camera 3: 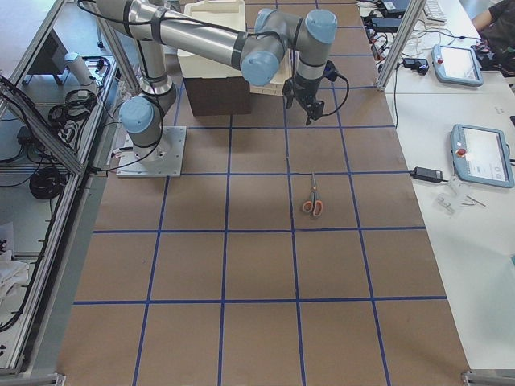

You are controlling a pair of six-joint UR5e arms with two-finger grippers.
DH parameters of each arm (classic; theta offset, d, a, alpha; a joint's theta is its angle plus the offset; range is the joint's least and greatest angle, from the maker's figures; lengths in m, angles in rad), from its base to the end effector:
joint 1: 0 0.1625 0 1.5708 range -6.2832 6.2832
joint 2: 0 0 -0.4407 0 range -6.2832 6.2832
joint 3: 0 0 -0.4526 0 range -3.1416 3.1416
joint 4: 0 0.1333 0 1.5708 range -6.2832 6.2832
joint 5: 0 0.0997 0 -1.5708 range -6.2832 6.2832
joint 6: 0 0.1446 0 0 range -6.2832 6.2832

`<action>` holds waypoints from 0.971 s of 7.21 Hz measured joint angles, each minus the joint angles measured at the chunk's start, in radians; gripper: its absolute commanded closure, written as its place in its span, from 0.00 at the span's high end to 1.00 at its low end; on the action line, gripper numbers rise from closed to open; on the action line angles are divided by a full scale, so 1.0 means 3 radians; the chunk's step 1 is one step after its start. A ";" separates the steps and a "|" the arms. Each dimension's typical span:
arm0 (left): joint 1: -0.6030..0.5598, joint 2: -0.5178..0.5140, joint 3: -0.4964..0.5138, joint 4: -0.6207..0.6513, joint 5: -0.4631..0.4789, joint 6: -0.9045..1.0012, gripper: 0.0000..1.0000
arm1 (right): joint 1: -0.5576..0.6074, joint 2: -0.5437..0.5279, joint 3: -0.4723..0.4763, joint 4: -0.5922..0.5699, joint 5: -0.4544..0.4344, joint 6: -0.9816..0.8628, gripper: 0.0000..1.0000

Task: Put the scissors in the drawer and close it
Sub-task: 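Lower the right gripper over the scissors, aligned with the blades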

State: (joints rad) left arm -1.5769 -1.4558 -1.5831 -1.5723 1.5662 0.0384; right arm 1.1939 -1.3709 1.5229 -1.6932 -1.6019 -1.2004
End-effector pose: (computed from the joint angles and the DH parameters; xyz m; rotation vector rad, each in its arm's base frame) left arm -0.1371 -0.5126 0.5129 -0.0701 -3.1338 0.1588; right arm -0.1122 -0.6334 0.3785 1.2573 -2.8772 -0.0674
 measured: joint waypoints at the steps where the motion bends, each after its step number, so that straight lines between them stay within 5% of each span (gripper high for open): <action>1: 0.0000 0.0000 0.0000 0.0000 0.0001 0.0000 1.00 | -0.0147 0.0190 0.0037 -0.0231 -0.0006 -0.0568 0.99; 4: 0.0000 0.0011 -0.0001 -0.0004 0.0005 0.0000 1.00 | -0.0352 0.0739 0.0063 -0.0950 -0.0001 -0.1947 0.94; 7: 0.0000 0.0015 -0.0005 -0.0005 0.0005 0.0000 1.00 | -0.0378 0.1041 0.0086 -0.1315 0.0049 -0.2559 0.88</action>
State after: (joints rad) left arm -1.5769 -1.4513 -1.5845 -1.5739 1.5678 0.0383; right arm 1.0805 -1.0584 1.5488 -2.0877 -1.5872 -1.9682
